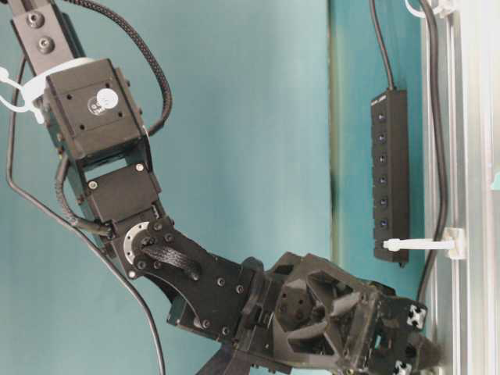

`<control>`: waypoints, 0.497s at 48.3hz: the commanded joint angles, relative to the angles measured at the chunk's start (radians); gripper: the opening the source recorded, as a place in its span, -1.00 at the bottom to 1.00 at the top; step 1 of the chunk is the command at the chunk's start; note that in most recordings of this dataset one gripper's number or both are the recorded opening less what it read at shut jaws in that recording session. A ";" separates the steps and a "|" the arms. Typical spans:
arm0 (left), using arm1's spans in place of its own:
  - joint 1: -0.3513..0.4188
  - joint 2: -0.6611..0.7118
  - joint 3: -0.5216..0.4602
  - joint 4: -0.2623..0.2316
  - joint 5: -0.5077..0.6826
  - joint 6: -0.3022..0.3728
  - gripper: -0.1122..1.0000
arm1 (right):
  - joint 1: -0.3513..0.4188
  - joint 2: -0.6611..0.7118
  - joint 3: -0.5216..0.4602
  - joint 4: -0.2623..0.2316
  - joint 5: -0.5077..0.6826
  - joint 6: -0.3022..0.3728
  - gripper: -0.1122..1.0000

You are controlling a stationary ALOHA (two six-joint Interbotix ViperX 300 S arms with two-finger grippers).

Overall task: Pass the USB cable through three rings with both arms.
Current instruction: 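Close the left gripper on the USB plug tip beyond the ring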

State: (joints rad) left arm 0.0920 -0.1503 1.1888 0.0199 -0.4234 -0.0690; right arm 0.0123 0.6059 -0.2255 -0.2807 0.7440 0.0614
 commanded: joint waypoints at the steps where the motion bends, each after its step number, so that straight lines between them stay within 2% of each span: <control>1: -0.008 -0.003 -0.029 0.002 -0.003 -0.002 -0.49 | 0.011 -0.009 -0.012 -0.003 -0.009 -0.006 -0.95; 24: -0.011 -0.020 -0.014 0.000 0.000 -0.002 -0.50 | 0.012 -0.018 -0.012 -0.003 0.000 -0.003 -0.95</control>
State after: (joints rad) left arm 0.0874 -0.1565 1.1888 0.0199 -0.4188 -0.0660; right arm 0.0153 0.6029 -0.2255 -0.2807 0.7486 0.0614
